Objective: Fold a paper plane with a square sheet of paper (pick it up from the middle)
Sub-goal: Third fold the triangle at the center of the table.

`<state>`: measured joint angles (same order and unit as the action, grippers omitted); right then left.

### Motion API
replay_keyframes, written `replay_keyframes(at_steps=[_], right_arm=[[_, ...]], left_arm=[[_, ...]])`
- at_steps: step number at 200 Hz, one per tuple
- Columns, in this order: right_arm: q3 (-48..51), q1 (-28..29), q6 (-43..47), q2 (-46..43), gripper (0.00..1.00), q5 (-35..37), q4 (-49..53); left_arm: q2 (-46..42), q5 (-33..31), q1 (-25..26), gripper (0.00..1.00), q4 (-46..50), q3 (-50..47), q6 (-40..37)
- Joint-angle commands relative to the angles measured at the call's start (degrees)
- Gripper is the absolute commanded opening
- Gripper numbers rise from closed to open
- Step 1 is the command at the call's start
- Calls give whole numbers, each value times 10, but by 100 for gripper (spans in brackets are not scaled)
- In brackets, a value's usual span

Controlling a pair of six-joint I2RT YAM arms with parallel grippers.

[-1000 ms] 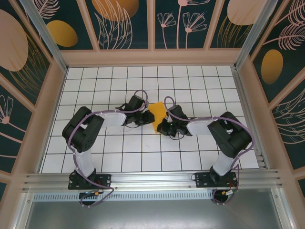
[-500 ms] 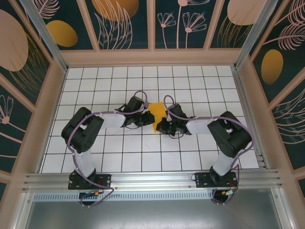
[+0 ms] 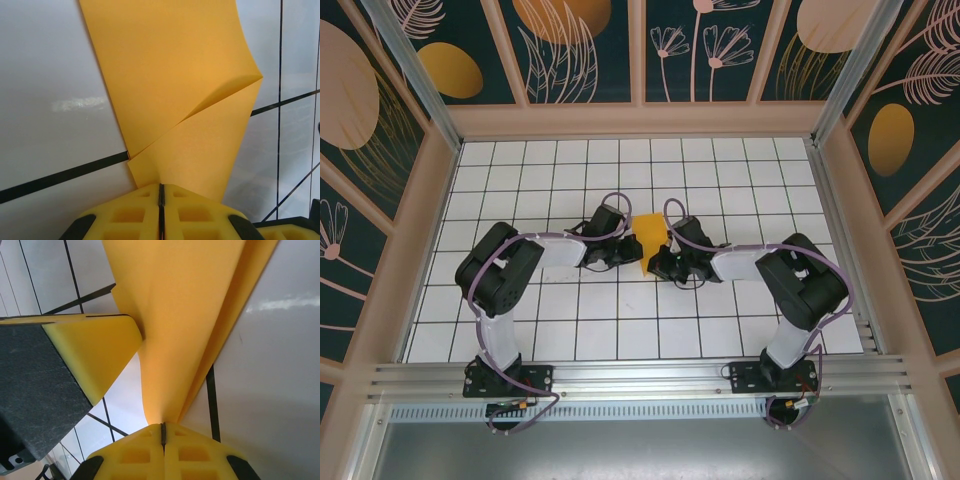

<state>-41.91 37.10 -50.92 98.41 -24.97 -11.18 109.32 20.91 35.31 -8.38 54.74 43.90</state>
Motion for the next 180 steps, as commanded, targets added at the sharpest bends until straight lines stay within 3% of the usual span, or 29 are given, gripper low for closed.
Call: replay_keyframes(at_steps=[1, 116, 180], right_arm=[[-14, -9, 17, -4, 0, -2, -21], [-48, -18, 22, 58, 0, 6, 7], [-28, -6, 23, 2, 0, -23, -15]], left_arm=[[15, -32, 1, 10, 19, 6, -23], [24, -56, 1, 7, 44, 22, -32], [24, -70, 1, 6, 50, 18, -27]])
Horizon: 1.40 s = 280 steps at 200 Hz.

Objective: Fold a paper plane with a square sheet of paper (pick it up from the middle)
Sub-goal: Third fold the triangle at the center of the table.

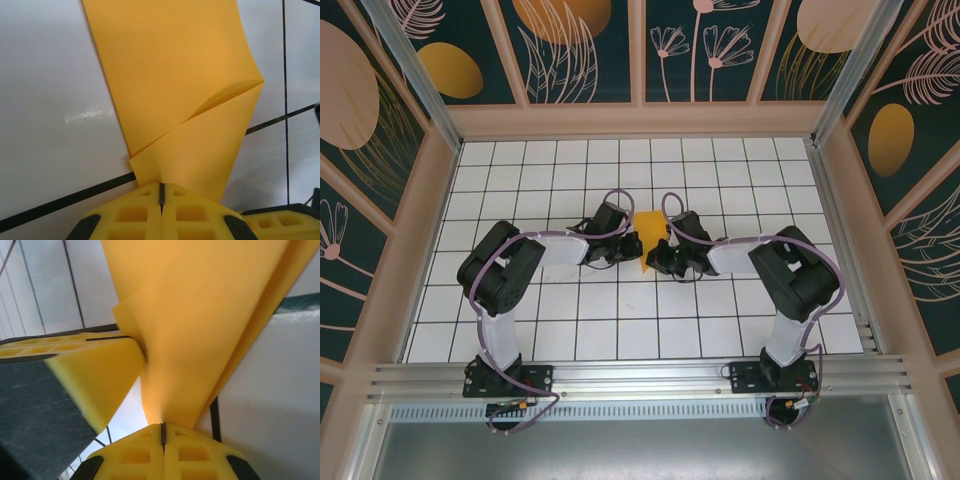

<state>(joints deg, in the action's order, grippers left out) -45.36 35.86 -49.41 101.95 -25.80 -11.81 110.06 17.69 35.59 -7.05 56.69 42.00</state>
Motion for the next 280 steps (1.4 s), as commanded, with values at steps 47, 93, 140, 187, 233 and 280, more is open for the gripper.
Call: replay_keyframes(at_steps=[47, 93, 140, 187, 233, 280], right_arm=[[21, 18, -3, -21, 0, -26, -22], [2, 30, -1, 8, 0, -28, -14], [-13, 32, 4, 30, 0, -15, 12], [-7, 22, 29, -50, 0, -1, 17], [20, -42, 45, -75, 0, 1, 28], [-43, -61, 70, -14, 0, -8, 52]], left_arm=[[16, -41, -2, 5, 35, -3, -3], [19, -40, -2, 5, 34, -4, 1], [20, -39, -2, 5, 32, -6, 4], [17, -42, -2, 5, 35, -3, 1], [15, -41, -2, 6, 40, 1, -4], [16, -36, -2, 6, 44, 7, -12]])
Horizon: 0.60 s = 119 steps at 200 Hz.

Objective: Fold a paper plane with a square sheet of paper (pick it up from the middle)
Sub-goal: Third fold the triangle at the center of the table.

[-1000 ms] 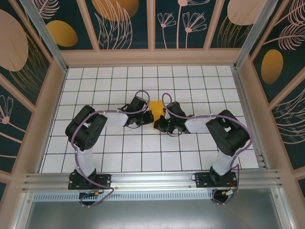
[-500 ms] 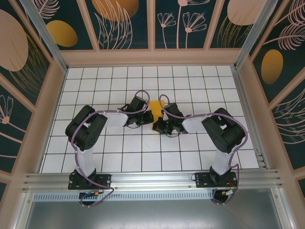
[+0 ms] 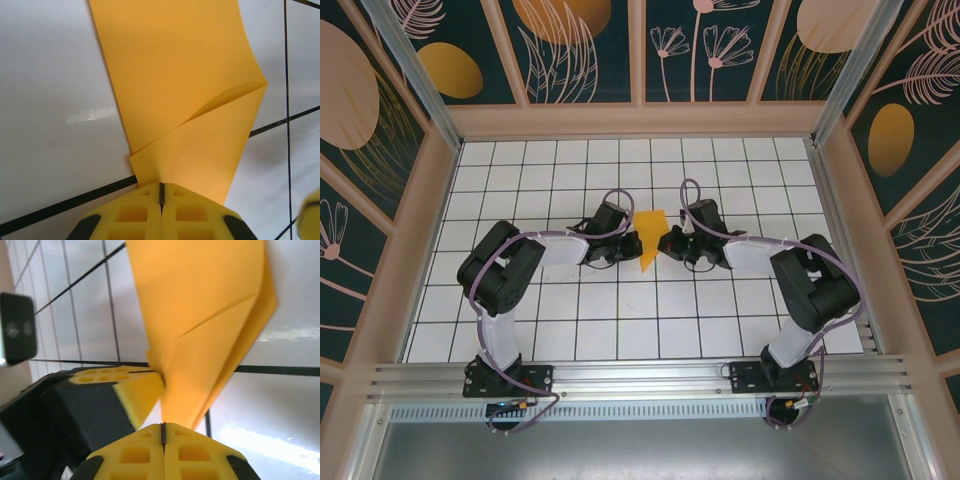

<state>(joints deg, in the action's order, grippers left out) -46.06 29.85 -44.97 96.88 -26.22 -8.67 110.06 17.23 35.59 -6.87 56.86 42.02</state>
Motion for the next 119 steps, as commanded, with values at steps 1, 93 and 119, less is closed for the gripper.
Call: replay_keyframes(at_steps=[1, 93, 119], right_arm=[[-38, -1, 25, 38, 0, -4, 20], [-77, 5, -13, 103, 0, 28, 55], [-61, 11, -42, 95, 0, 31, 48]], left_arm=[[16, -31, -2, 6, 42, 6, -13], [-6, -6, -2, 13, 51, 33, -43], [-47, 22, -2, 20, 21, 20, -15]])
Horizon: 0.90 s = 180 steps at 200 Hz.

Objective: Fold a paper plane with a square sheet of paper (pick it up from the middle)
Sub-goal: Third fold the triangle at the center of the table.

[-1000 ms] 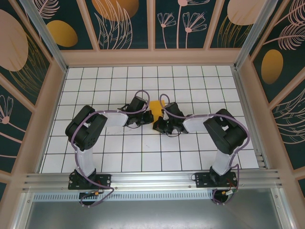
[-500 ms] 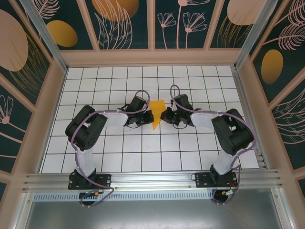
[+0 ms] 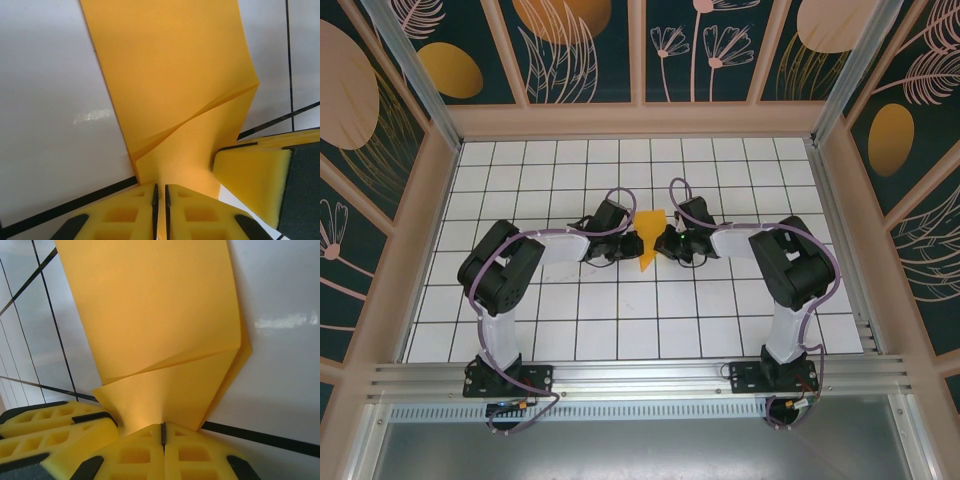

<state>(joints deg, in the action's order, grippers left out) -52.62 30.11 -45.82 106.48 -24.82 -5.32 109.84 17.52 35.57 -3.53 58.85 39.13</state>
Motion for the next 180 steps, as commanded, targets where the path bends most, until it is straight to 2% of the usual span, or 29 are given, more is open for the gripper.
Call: replay_keyframes(at_steps=[1, 31, 81, 121, 180], right_arm=[[5, 9, -35, -1, 0, 17, 14], [15, 14, -60, -14, 0, 22, 5], [38, 30, -111, -38, 0, 36, 5], [64, 36, -141, -59, 0, 43, -2], [68, 37, -149, -60, 0, 40, -4]], left_arm=[[-46, 21, -2, 20, -15, -1, 16], [-86, 51, 0, 23, -77, -59, 70], [-100, 79, 14, 18, -137, -122, 126], [-76, 84, 25, 13, -151, -135, 140], [-48, 103, 34, 11, -149, -127, 144]])
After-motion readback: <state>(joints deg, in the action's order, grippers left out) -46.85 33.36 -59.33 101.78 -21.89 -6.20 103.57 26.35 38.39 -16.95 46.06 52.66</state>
